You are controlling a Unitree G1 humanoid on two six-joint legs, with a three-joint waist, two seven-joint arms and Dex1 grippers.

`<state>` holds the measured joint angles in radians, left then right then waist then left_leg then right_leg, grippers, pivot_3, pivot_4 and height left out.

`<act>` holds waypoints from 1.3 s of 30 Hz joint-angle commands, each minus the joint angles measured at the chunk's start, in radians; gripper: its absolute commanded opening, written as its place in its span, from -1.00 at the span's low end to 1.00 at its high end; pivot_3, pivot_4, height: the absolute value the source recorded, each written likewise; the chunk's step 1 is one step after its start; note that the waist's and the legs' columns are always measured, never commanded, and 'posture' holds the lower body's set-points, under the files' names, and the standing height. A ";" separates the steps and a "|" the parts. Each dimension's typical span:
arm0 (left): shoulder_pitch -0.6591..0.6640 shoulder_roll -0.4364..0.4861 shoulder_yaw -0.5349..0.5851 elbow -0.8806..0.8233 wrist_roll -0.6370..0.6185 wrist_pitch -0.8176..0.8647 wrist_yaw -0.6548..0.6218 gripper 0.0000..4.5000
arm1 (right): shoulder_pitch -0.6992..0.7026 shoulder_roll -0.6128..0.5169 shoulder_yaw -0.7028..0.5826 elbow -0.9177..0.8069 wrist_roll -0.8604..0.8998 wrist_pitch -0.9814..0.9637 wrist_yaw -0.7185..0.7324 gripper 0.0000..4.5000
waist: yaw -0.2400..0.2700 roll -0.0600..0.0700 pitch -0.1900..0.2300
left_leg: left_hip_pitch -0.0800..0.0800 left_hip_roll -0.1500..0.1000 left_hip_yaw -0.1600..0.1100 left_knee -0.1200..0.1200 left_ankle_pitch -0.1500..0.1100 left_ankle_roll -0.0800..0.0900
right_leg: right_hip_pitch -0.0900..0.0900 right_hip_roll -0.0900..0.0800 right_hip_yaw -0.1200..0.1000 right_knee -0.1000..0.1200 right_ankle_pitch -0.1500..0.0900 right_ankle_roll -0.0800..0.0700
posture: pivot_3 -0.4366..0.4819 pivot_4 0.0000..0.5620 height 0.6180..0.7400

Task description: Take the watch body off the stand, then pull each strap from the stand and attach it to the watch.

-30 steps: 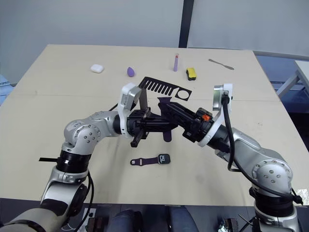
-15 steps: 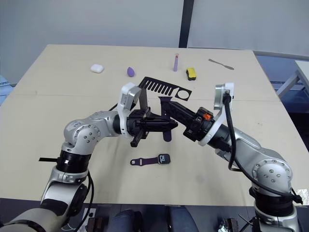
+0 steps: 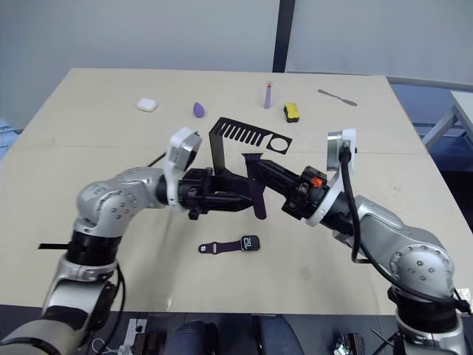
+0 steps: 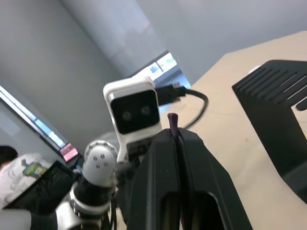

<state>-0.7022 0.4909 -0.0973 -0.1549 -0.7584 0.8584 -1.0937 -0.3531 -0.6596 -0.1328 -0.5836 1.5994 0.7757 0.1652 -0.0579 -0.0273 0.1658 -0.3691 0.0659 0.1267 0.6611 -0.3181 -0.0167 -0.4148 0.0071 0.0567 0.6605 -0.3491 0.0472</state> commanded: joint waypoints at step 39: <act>0.233 -0.060 -0.403 -0.068 0.668 -0.248 0.287 0.41 | 0.514 -0.357 -0.116 -0.140 -0.819 -0.097 0.699 -1.00 | 0.030 -0.002 0.001 | 0.000 -0.002 -0.004 0.002 0.000 0.002 | 0.003 0.000 0.000 -0.001 0.001 0.001 | -0.05 -0.47 1.00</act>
<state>-0.4669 0.4345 -0.4830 -0.2271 -0.0977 0.6194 -0.7954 0.1679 -1.0216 -0.2382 -0.7024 0.7739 0.6794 0.8599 -0.0282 -0.0292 0.1671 -0.3689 0.0643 0.1226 0.6629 -0.3180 -0.0145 -0.4113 0.0074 0.0568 0.6600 -0.3485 0.0483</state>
